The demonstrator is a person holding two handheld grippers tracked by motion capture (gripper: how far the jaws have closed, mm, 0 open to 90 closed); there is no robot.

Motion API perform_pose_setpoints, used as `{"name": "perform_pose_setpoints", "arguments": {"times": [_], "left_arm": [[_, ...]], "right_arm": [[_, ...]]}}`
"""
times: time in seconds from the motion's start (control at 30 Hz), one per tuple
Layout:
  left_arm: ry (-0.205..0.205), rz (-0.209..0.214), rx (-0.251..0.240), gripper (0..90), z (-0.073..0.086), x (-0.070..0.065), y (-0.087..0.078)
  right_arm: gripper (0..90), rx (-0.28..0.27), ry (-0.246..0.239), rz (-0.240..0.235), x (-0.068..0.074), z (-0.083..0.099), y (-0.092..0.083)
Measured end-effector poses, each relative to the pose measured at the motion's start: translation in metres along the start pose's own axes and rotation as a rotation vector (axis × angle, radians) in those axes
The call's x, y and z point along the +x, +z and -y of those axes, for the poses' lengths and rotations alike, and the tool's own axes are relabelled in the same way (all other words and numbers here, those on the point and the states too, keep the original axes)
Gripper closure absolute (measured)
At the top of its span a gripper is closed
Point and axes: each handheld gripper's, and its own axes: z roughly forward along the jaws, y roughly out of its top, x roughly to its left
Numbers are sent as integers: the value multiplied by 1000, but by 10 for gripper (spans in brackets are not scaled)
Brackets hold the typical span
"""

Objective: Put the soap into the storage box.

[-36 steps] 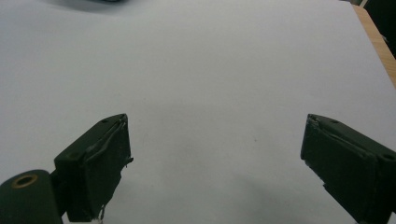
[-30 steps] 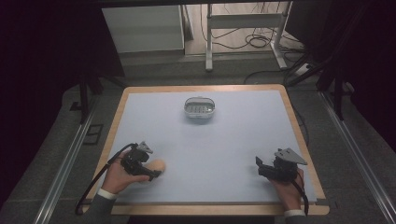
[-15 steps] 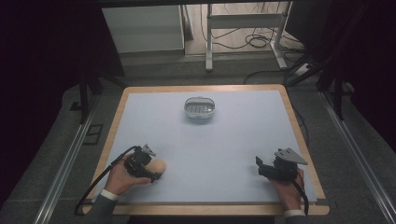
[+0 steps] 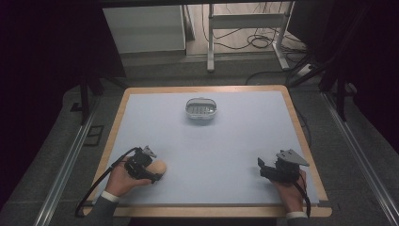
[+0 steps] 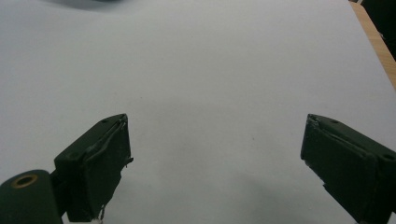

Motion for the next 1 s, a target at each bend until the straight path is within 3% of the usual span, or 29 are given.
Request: {"name": "perform_pose_setpoints", "arguments": {"times": [0.53,1.0], "left_arm": [[-2,14,-41,325,-9,7,-12],[45,7,-57,326,-33,3,-20]], "right_arm": [[85,1,-7,9,1,0,0],[85,2,-4,8,1,0,0]]}}
